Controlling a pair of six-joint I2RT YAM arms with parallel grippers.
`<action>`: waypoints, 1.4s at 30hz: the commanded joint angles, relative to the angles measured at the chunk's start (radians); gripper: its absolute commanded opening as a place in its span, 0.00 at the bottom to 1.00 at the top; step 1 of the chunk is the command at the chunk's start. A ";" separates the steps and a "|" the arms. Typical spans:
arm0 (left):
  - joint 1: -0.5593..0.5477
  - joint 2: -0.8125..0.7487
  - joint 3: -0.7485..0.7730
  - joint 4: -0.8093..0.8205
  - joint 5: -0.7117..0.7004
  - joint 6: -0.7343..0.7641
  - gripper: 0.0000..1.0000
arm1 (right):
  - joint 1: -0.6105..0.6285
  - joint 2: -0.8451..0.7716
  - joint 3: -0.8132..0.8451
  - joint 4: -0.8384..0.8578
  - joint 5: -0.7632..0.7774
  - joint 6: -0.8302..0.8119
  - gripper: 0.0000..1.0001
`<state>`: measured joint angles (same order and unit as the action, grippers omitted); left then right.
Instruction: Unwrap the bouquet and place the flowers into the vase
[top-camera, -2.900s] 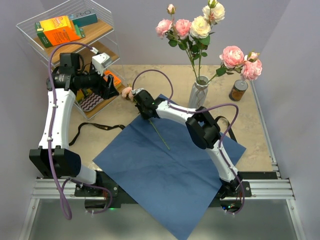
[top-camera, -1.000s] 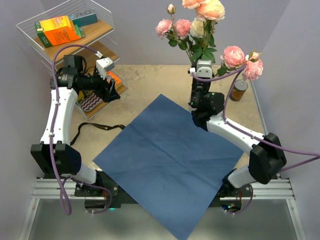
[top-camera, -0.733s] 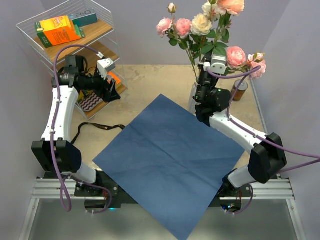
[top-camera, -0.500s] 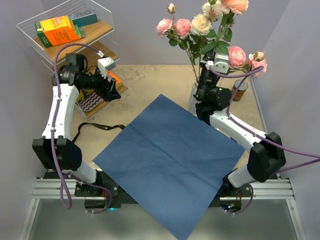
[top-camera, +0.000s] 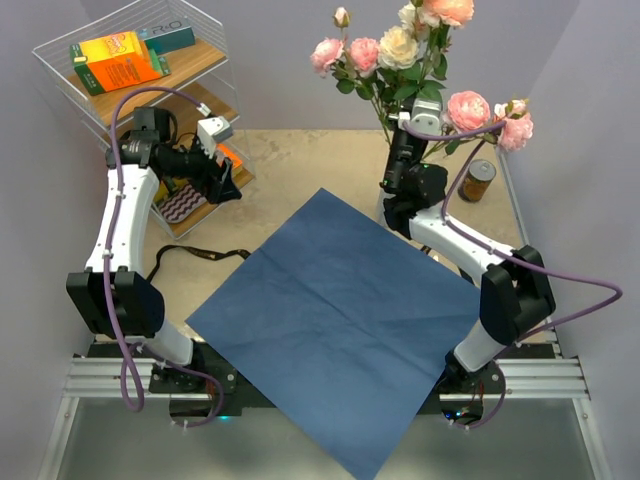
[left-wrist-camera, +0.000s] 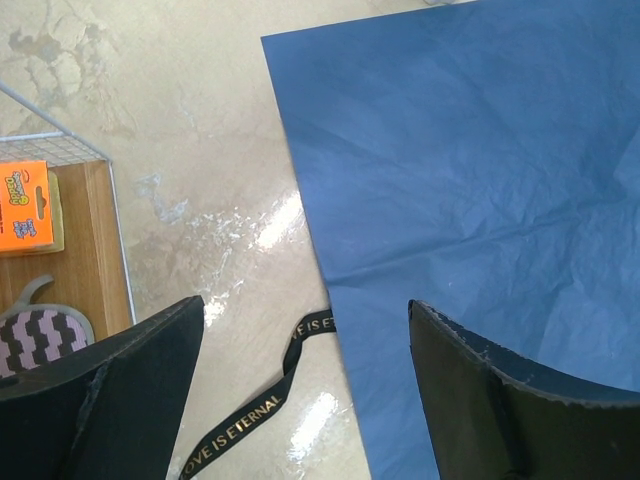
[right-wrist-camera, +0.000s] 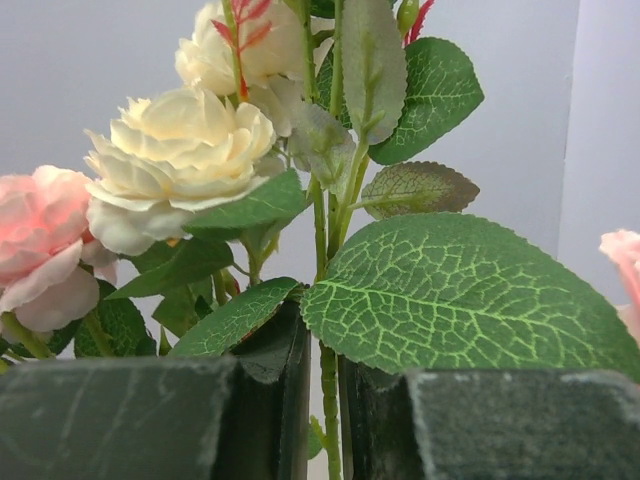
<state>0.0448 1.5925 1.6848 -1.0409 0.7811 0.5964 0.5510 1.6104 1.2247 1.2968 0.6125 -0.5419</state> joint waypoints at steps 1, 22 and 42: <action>0.001 -0.040 0.020 -0.013 0.015 0.032 0.89 | -0.003 -0.012 0.019 0.386 0.013 0.002 0.00; 0.001 -0.092 0.032 -0.030 -0.011 0.014 0.95 | 0.053 -0.243 -0.261 0.194 0.020 0.132 0.99; 0.001 -0.138 0.055 -0.064 -0.017 -0.040 0.96 | 0.095 -0.354 -0.042 -0.798 -0.113 0.447 0.99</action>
<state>0.0448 1.4979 1.6894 -1.0908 0.7586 0.5831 0.6441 1.3262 1.1645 0.6315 0.3637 -0.1925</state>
